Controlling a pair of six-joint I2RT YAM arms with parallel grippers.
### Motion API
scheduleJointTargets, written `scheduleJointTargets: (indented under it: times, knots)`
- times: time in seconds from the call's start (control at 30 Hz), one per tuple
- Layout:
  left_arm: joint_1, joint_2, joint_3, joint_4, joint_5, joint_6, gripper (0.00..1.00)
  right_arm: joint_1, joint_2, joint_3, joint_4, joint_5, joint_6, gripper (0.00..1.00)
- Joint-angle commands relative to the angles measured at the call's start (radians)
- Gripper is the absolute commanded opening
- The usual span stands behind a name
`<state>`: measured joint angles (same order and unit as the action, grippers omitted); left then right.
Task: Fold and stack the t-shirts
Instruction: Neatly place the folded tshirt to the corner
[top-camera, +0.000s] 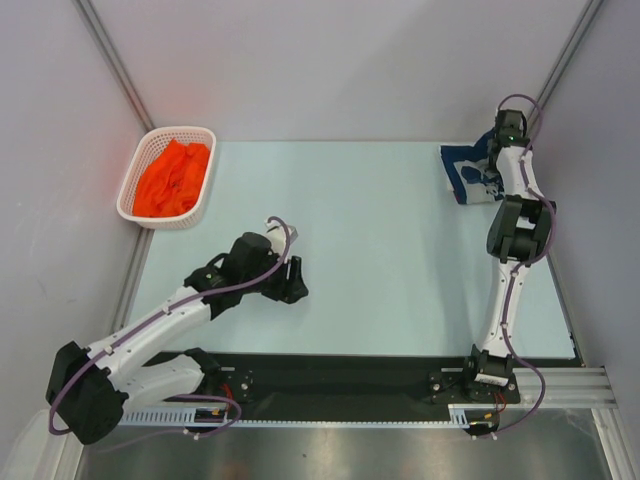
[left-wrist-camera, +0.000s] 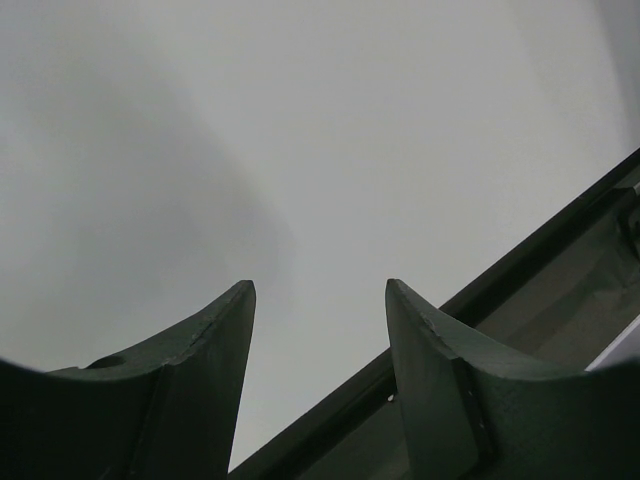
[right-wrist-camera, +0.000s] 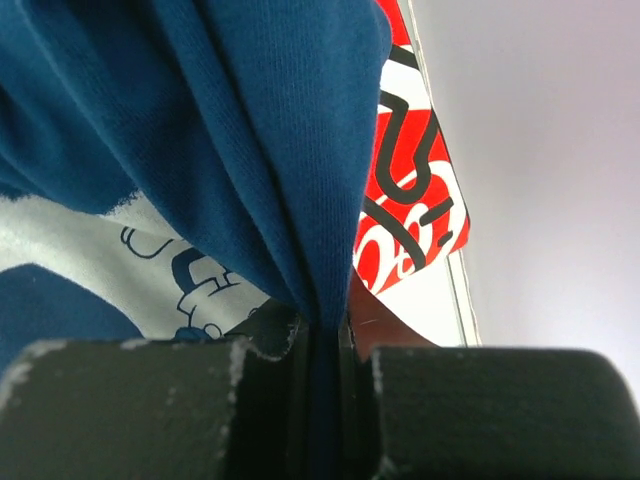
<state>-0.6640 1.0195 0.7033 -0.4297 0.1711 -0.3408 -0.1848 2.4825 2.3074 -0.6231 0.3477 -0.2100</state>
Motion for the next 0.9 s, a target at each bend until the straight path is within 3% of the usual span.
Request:
scheduleJointTargets:
  times: [0.0, 0.07, 0.13, 0.17, 0.27, 0.37, 0.57, 0.77, 0.87]
  knots:
    - [0.009, 0.008, 0.015, 0.026, 0.028, -0.017, 0.6, -0.01, 0.032, 0.07, 0.057, -0.016, 0.007, 0.0]
    - [0.009, 0.013, 0.013, 0.026, 0.03, -0.018, 0.6, -0.008, 0.049, 0.099, 0.059, -0.016, 0.014, 0.0]
    - [0.01, 0.021, 0.015, 0.028, 0.036, -0.017, 0.6, -0.008, 0.067, 0.112, 0.063, -0.015, 0.018, 0.08]
    - [0.01, 0.024, 0.013, 0.026, 0.036, -0.017, 0.6, -0.008, 0.07, 0.121, 0.066, -0.01, 0.024, 0.3]
    - [0.012, 0.03, 0.013, 0.025, 0.041, -0.021, 0.6, -0.007, 0.073, 0.154, 0.06, 0.051, 0.06, 0.64]
    - [0.015, 0.027, 0.021, 0.026, 0.042, -0.03, 0.6, 0.005, 0.003, 0.138, 0.057, 0.082, 0.078, 0.78]
    - [0.017, 0.01, 0.041, 0.055, 0.028, -0.064, 0.6, 0.01, -0.204, -0.005, 0.048, 0.112, 0.101, 0.82]
    - [0.017, -0.033, 0.032, 0.094, 0.021, -0.093, 0.6, 0.019, -0.306, -0.117, 0.03, 0.12, 0.127, 0.81]
    - [0.018, -0.059, -0.013, 0.118, 0.025, -0.118, 0.6, 0.021, -0.346, -0.169, 0.037, 0.041, 0.162, 0.72]
